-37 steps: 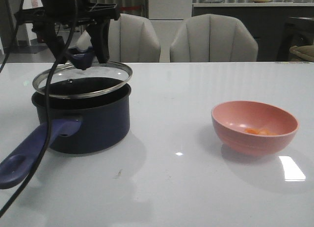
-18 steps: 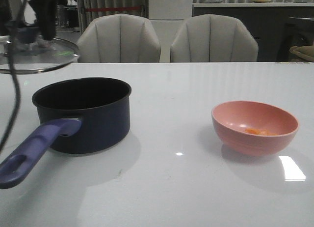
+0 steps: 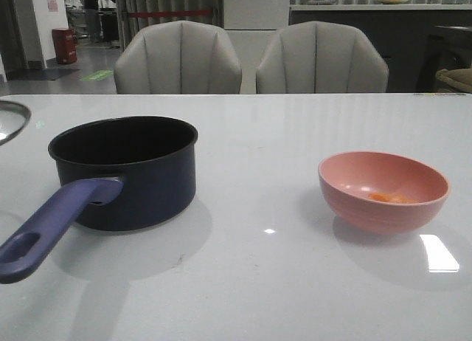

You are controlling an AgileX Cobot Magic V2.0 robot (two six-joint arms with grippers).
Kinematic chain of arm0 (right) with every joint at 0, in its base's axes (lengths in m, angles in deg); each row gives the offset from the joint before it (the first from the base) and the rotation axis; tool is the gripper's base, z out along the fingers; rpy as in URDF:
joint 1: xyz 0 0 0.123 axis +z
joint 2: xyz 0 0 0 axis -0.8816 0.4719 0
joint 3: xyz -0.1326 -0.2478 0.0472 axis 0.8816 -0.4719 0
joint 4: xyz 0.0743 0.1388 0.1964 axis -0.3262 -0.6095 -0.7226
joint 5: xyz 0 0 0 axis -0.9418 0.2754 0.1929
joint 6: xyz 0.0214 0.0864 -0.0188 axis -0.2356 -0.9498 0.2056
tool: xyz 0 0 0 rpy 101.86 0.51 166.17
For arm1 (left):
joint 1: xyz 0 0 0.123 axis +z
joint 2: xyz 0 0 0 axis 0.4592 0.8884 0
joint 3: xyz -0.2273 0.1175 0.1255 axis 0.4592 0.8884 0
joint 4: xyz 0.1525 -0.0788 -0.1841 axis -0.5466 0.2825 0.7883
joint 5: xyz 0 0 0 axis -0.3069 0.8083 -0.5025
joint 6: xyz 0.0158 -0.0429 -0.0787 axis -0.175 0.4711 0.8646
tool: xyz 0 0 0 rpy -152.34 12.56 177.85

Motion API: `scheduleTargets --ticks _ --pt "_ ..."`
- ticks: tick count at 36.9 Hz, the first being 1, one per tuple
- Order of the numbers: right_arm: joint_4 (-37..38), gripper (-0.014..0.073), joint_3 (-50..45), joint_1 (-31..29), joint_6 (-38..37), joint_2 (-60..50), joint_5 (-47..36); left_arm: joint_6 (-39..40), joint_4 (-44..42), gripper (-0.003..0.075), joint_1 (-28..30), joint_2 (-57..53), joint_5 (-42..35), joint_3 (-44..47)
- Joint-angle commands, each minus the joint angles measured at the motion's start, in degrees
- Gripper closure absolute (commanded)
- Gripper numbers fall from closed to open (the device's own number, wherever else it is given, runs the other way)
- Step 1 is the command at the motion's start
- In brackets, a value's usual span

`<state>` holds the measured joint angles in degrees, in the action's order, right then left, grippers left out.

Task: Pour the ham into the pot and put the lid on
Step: 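Lift the lid off the saucepan with the left gripper and move it aside, then set the lid down beside the saucepan and release with the left gripper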

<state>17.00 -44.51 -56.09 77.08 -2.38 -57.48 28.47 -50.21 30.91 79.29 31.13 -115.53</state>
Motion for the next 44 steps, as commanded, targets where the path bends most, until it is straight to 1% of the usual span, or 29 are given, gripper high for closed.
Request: scheduleTargets --ticks 1,5,8,20,22,23,26,28,30,37,44 --pt "0.4 0.0447 0.2 -0.1 -0.1 -1.1 -5.1 -0.9 1.9 0.0388 1.3 -3.1 -8.6 3.3" --pt "0.4 0.0447 0.2 -0.1 -0.1 -1.1 -5.1 -1.8 1.8 0.0388 1.4 -2.3 -13.1 7.0" --pt "0.4 0.0447 0.2 -0.1 -0.1 -1.1 -5.1 -1.8 1.8 0.0388 1.3 -0.7 -14.5 8.1" --pt "0.4 0.0447 0.2 -0.1 -0.1 -1.1 -5.1 -1.8 1.8 0.0381 1.3 4.6 -15.0 8.2" --pt "0.4 0.0447 0.2 -0.1 -0.1 -1.1 -5.1 -1.8 1.7 0.0359 1.3 5.1 -15.0 8.2" --pt "0.4 0.0447 0.2 -0.1 -0.1 -1.1 -5.1 -1.8 1.4 0.0335 1.3 5.2 -15.0 8.2" --pt "0.4 0.0447 0.2 -0.1 -0.1 -1.1 -5.1 -1.8 1.2 0.0225 1.3 5.5 -15.1 8.2" --pt "0.4 0.0447 0.2 -0.1 -0.1 -1.1 -5.1 -1.8 1.3 0.0179 1.3 5.5 -14.7 8.2" --pt "0.4 0.0447 0.2 -0.1 -0.1 -1.1 -5.1 -1.8 1.0 0.0167 1.3 5.5 -14.1 8.1" --pt "0.4 0.0447 0.2 -0.1 -0.1 -1.1 -5.1 -1.9 1.0 0.0168 1.3 4.7 -11.5 6.2" --pt "0.4 0.0447 0.2 -0.1 -0.1 -1.1 -5.1 -2.9 1.0 0.0168 1.1 -0.5 -11.5 5.7"
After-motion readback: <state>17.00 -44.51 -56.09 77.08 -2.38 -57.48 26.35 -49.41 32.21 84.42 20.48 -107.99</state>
